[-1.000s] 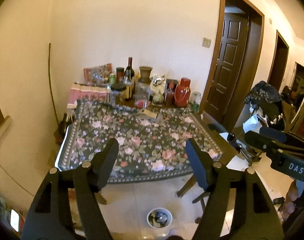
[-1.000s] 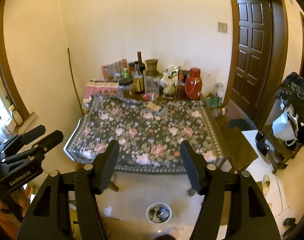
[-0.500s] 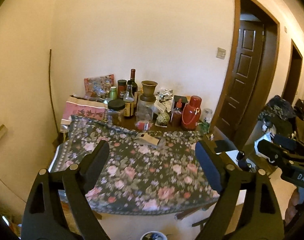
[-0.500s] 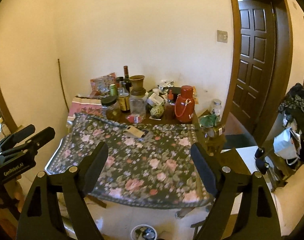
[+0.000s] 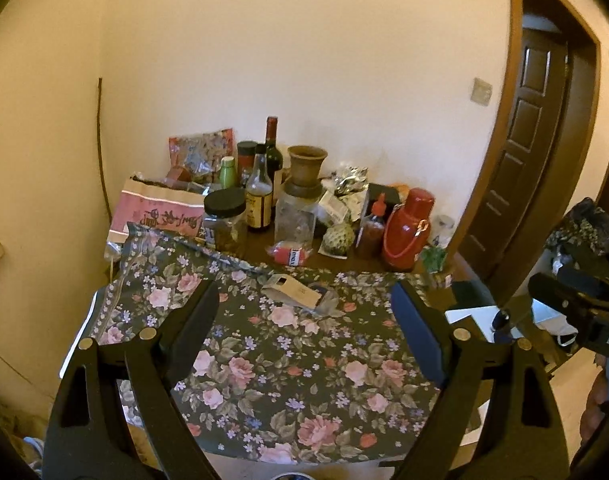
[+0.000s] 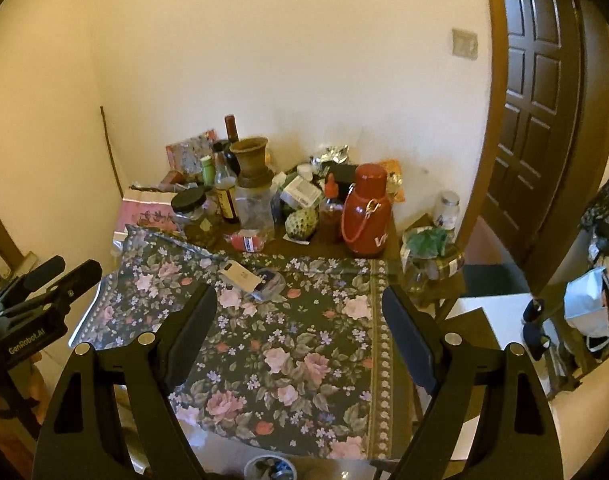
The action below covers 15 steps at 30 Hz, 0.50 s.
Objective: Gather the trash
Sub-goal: 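Move both open tools back up toward the table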
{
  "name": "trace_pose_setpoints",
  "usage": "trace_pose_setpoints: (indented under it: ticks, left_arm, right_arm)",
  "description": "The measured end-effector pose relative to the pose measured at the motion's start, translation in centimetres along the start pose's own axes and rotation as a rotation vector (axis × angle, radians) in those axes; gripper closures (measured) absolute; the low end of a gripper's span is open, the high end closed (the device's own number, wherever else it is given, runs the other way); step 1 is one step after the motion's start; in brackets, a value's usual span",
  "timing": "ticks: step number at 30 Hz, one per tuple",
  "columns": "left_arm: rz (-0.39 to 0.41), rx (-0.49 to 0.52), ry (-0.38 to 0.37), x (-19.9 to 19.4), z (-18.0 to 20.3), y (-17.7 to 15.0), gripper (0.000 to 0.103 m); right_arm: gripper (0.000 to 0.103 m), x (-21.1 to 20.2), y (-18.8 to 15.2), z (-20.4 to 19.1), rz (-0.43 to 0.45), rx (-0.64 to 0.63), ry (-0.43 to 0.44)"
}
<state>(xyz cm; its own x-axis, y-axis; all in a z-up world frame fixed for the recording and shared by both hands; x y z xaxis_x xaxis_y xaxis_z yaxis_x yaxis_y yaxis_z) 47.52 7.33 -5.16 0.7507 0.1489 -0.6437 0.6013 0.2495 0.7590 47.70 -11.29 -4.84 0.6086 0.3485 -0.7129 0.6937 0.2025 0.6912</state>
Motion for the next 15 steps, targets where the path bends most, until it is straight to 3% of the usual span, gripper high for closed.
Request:
trace_pose_setpoints:
  ticks: [8,15]
  left_arm:
    - [-0.083,0.012,0.001,7.3,-3.8,1.8,0.016]
    - [-0.260,0.094,-0.021,18.4,-8.0,2.4,0.016]
  right_arm:
    - [0.021,5.9,2.3,-1.0,-0.066,0.039,-0.035]
    - [0.021,13.6,3.6,-2.7,-0.180,0.148,-0.069]
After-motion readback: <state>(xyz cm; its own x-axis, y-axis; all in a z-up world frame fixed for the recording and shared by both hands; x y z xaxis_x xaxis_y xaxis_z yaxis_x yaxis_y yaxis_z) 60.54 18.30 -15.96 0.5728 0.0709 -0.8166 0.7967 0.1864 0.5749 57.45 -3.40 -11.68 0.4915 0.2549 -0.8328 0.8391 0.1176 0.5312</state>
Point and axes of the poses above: each gripper's, at about its wrist camera, not at the fingertips, and x roughly the way its jaws point, z to its right, y to its top, the point moved 1 cm from there along x, roughly the way its jaws point, and after that the axes turned 5 degrees about -z, right-handed, at the moved point
